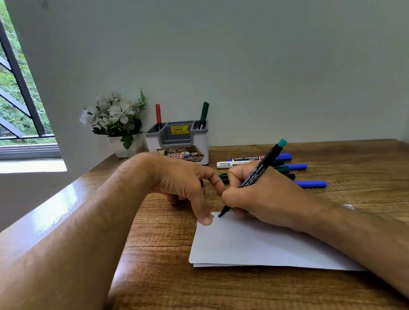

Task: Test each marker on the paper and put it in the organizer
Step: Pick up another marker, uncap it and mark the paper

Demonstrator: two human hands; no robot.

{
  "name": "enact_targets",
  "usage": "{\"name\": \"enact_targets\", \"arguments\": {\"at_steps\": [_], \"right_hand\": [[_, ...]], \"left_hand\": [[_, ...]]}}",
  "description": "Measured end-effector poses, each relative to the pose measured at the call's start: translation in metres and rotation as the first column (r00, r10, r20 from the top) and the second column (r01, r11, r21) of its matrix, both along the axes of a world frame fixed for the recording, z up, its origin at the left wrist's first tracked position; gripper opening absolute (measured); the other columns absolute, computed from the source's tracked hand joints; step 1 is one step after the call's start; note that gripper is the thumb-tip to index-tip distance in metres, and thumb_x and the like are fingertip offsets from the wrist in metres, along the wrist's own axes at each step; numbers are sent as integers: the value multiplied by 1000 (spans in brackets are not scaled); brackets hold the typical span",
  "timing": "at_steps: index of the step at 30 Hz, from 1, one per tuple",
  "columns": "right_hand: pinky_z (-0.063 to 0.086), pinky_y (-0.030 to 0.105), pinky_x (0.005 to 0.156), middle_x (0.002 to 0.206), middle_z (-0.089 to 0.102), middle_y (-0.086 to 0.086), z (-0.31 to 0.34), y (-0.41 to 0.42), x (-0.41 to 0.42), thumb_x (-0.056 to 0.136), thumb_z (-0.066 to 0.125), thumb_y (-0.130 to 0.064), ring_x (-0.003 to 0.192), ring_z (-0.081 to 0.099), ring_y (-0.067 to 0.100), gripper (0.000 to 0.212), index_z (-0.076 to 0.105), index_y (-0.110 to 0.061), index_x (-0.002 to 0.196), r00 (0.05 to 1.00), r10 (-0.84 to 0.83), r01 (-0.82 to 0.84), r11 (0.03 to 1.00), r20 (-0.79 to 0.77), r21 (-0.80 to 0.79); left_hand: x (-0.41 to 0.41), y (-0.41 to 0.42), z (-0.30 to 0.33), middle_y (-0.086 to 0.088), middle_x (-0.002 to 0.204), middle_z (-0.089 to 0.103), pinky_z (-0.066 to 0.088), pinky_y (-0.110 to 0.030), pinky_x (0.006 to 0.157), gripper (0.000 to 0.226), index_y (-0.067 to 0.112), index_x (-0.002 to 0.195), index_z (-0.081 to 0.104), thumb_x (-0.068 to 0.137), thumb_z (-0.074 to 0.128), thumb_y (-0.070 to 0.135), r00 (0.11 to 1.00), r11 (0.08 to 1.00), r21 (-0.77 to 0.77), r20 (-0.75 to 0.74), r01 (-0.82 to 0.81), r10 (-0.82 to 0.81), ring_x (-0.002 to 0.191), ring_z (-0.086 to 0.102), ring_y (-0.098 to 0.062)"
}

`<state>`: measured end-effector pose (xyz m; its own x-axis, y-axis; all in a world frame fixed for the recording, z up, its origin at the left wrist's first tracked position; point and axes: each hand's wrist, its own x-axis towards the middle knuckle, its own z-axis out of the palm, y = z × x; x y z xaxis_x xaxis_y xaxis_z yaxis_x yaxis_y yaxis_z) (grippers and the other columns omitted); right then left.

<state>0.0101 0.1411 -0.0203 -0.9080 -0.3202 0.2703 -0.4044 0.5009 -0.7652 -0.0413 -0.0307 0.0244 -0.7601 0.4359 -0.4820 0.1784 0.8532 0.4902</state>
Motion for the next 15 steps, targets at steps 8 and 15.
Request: {"name": "enact_targets", "arguments": {"at_steps": [8,15], "right_hand": [[46,29,58,52,64,-2,-2,1,-1,75,66,-18,50,56,5,27,55,-24,51,1000,-4,4,1000,11,-7],[45,27,58,54,66,-3,-1,0,0,79,67,-15,50,57,2,28,54,-22,54,1000,-11,11,1000,-4,8]], "left_hand": [[0,-1,-1,-2,101,56,42,-37,82,58,36,119,53,75,81,11,1000,1000,-21,-20,4,-5,97,52,-21],[2,-1,0,-5,109,57,45,-45,93,57,35,118,52,76,80,10,1000,1000,-23,-22,6,-7,104,53,-25]]}}
